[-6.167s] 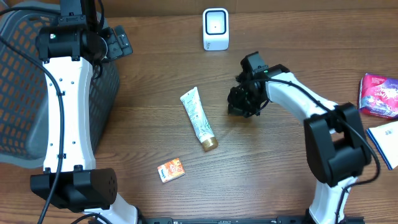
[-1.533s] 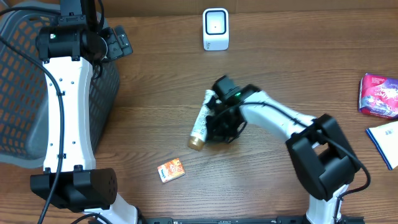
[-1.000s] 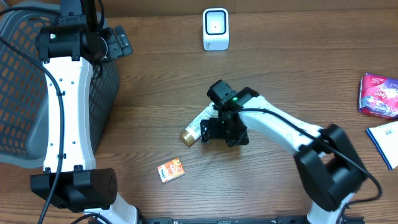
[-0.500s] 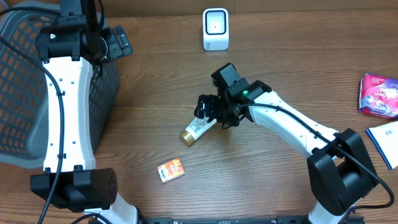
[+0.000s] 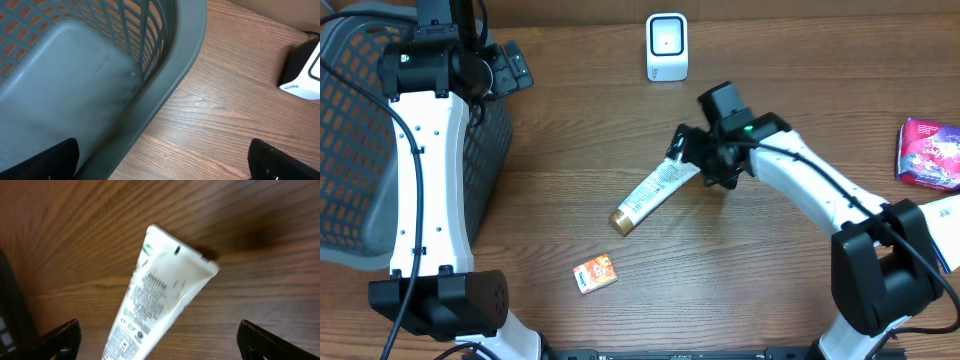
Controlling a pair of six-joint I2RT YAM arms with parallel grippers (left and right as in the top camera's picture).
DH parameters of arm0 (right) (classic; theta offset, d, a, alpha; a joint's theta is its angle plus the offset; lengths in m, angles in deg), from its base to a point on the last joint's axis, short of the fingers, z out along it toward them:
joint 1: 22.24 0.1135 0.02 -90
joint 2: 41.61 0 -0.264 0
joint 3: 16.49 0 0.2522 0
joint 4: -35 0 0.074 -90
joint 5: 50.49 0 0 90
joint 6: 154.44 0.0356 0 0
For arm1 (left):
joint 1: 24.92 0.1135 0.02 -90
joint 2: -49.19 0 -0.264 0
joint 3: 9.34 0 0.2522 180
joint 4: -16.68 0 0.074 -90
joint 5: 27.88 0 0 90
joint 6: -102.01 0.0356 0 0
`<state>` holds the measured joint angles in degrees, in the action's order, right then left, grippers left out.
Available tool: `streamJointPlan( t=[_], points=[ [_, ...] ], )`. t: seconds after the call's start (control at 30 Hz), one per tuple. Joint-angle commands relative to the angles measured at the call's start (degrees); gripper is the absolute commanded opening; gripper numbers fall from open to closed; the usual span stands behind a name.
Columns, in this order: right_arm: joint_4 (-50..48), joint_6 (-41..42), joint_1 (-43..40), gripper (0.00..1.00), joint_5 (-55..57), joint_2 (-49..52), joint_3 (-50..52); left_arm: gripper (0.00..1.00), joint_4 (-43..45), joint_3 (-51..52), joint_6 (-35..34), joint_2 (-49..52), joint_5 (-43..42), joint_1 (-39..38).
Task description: Scan the item barcode
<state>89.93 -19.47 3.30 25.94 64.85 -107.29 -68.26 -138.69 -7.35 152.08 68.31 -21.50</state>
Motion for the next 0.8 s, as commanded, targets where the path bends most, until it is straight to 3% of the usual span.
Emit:
streamJointPlan(
  t=[0.0,0.2,0.4,0.5,0.77],
  points=[
    [-0.7,1.5,-1.8,1.0,-5.9,-0.8,0.2,1.0,-0.2,0.0,0.0,0.7,-0.3,-0.1],
    [-3.8,7.1,-1.5,1.0,-10.6,-0.6,3.0,1.0,-0.2,0.0,0.0,0.7,-0.2,-0.1],
    [-5.5,26.2,-1.3,1.0,-10.2,-0.5,8.0,1.0,-0.2,0.0,0.0,0.7,-0.3,-0.1],
    [-7.6,36.0,-0.7,1.0,-4.7,-0.2,10.1,0.99,-0.2,0.0,0.0,0.7,-0.3,-0.1],
    [-18.4,40.6,2.2,1.0,-4.1,5.5,11.5,1.0,-0.2,0.0,0.1,0.7,-0.3,-0.1]
  ],
)
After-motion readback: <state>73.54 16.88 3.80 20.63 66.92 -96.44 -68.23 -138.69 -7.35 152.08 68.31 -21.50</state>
